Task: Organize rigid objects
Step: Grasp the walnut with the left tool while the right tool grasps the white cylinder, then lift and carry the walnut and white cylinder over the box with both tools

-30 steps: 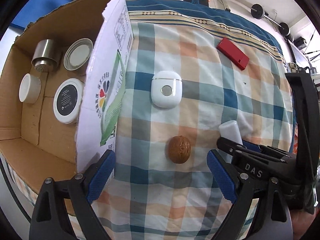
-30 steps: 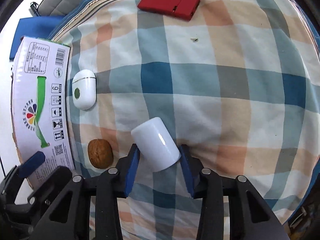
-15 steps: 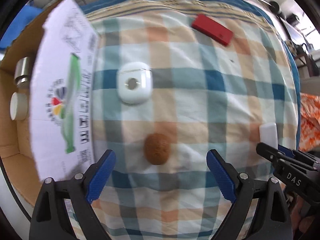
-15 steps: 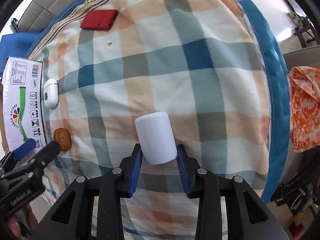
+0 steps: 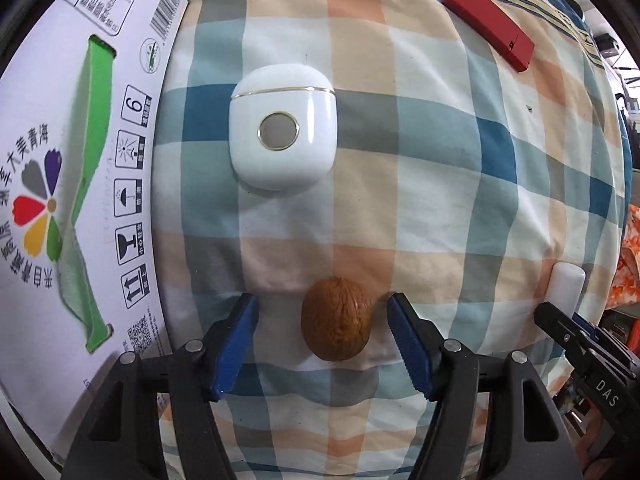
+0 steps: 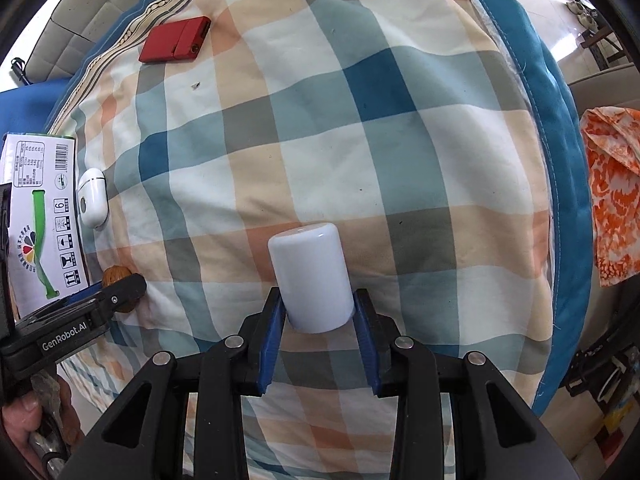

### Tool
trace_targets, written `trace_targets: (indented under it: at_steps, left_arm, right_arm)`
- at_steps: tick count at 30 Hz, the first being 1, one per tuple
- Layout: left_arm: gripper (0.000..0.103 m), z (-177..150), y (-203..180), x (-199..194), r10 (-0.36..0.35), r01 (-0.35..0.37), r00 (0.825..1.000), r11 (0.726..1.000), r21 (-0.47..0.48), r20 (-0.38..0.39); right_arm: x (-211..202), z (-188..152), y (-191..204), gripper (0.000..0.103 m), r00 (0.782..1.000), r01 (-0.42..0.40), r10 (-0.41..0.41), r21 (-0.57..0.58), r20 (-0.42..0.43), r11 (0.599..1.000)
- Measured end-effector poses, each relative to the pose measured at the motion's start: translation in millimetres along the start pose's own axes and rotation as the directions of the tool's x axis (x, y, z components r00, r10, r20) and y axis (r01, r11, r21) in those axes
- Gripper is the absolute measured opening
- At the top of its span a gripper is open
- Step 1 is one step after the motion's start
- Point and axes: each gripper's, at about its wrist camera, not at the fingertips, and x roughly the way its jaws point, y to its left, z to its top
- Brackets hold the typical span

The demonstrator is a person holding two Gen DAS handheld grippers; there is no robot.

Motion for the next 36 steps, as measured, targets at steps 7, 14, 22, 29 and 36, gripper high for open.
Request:
trace_targets:
  at_steps: [7,14,22,29,36]
  left_arm:
    - [0.049,7,-36,1,0.062,-0.064,0.998,0.996,0.055,0.033]
    - [0.030,4,-67,-14,0.061,-0.069,0.996,0.990,0.120,0.068]
    - [0.030,-24,-82,-57,-0.003,-0.021,0.991,0.985,0.169,0.136]
    - [0.030,-44,-83,-129,-0.084,0.030,0.965,0.977,0.212,0.249]
    - [0.030,-63,-5,-179,-0.120,0.038,0.925,0.973,0.226,0.361]
  right_arm:
    - [3,10,-7,0.037,1.000,-0.006,0.006,0.035,-0.011,0.999]
    - [-1,13,-3,0.036,1.000,0.014,-0.014,0.035,-0.013,0.999]
    - [-23,-8,27,0.035,1.000,0.005,-0.005,0.008,0.026,1.000]
    - [-71,-36,66,0.035,0.995,-0.017,0.020,-0.035,0.101,0.999]
    - [-120,-65,128,0.035,0.980,-0.019,0.034,-0.079,0.194,0.997]
